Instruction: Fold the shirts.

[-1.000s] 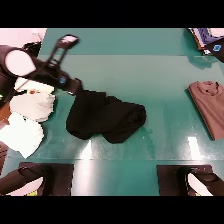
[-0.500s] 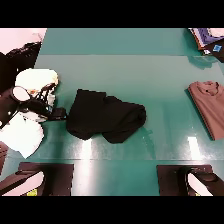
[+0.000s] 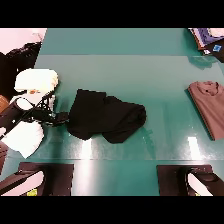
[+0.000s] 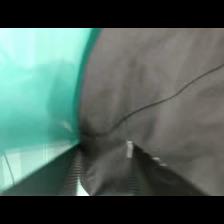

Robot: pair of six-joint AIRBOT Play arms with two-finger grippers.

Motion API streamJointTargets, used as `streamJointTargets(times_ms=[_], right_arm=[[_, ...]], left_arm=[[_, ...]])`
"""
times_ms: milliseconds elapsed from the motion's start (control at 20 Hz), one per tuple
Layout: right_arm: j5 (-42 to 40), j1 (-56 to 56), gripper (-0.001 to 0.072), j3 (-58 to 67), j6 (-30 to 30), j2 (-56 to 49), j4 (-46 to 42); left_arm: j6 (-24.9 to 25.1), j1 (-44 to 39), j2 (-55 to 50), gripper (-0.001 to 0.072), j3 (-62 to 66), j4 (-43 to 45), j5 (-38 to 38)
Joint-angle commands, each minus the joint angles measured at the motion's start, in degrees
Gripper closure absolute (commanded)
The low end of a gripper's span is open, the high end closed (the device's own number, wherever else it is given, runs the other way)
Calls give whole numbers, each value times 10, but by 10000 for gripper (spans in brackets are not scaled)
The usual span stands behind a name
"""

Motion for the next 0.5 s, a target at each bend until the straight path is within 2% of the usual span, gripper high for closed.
streamJointTargets(times_ms=[0,50,200,350,450], right_arm=[[2,0,693,0,0,0,1],[5,0,693,0,0,0,0],[46,0,693,0,0,-16,-2],[160,2,693,0,0,-78,-2],[205,9,693,-2,0,-134,-5]], left_arm=[[1,1,0,608,-8,-28,26],[2,1,2,681,-8,-43,34],[6,3,5,681,50,-38,21],[17,3,5,681,164,-28,-7],[17,3,5,681,240,-24,-6]])
